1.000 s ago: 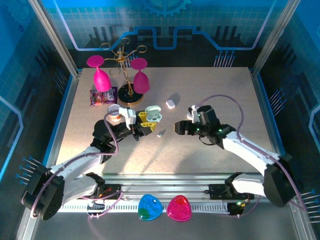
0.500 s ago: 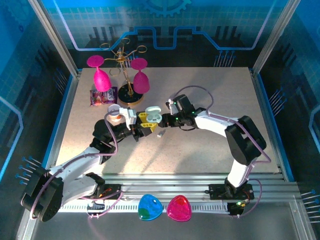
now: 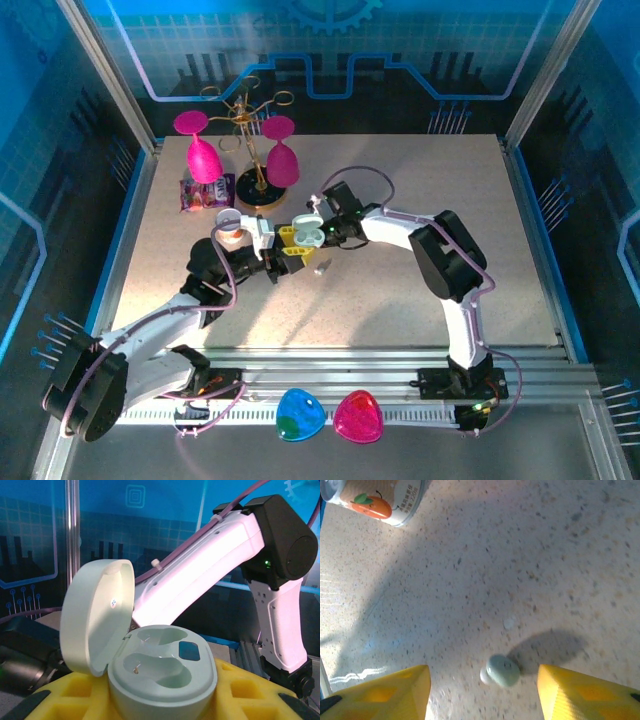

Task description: Insert the wireless bluetooth earbuds into the charging case

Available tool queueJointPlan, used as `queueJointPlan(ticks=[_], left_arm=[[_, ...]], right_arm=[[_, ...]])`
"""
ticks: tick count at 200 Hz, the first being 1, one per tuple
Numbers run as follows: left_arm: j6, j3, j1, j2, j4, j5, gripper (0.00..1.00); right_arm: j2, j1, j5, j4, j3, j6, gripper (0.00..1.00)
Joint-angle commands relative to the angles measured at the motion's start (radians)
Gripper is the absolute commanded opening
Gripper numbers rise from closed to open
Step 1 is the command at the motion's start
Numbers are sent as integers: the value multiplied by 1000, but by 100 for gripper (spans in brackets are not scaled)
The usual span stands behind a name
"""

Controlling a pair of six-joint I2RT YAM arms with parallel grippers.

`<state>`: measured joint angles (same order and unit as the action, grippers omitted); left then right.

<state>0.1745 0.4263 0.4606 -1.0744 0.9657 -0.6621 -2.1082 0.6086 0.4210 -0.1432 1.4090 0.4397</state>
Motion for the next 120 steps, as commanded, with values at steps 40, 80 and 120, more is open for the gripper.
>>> queueJointPlan(ticks=[40,80,120], left_arm=[[-23,6,-5,-5,7,-18,25],[-24,6,-5,-7,7,-18,25],[-13,3,-5,-24,32,-20,25]], right_arm=[[-107,19,76,-56,123,-33,57],[-27,20,32,-47,33,-33,57],[49,11,25,-29,-83,-37,57]])
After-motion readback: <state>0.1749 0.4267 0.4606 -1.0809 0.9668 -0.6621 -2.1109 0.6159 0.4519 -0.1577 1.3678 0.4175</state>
